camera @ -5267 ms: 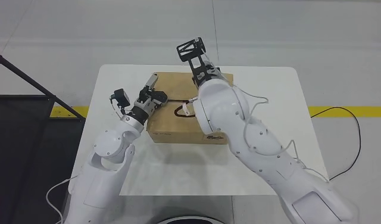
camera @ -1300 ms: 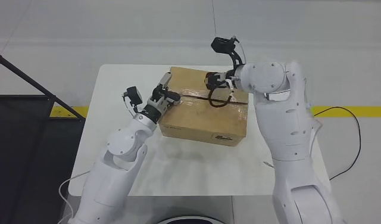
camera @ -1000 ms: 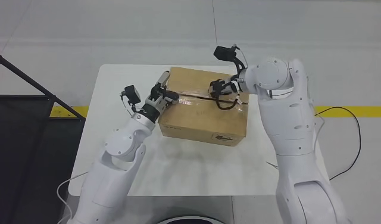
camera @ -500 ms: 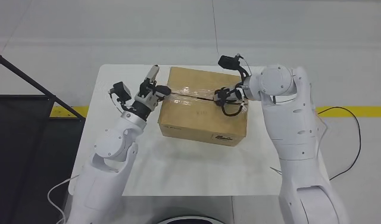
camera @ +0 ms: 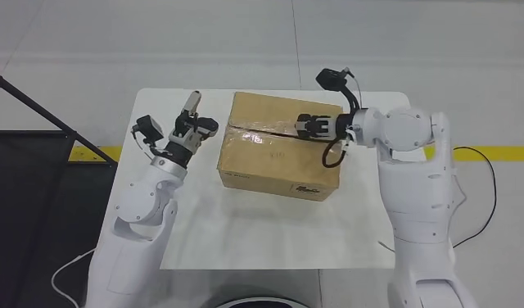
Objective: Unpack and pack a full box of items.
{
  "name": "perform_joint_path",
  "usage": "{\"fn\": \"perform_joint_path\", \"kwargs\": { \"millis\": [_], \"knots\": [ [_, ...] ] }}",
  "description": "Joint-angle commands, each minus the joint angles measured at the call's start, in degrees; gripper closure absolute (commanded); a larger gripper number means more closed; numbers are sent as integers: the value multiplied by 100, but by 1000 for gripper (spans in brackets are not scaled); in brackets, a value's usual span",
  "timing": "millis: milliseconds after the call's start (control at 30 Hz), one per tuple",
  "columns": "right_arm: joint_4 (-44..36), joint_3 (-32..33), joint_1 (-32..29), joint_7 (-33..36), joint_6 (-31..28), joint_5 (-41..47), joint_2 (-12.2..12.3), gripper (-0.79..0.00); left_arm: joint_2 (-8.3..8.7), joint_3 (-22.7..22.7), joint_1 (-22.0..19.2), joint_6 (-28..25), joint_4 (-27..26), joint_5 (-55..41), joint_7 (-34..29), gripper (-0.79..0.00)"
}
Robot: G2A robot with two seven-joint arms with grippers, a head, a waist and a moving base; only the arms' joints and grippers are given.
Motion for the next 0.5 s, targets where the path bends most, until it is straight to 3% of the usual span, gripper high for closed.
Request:
{"fn": "perform_joint_path", "kwargs": {
  "millis": [0,233,467],
  "knots": [
    [188,-142,45,-346,12,126,-20,0,3,59,-15,-12,186,216,24,-785],
    [1036,-789,493,-1259,-118,809,-157,0,-12,317,-46,-55,589,470,-26,-785],
    [2110,-1487,1174,-1353,-264,1198,-307,0,-29,462,43,-103,620,476,-56,-785]
  ]
}}
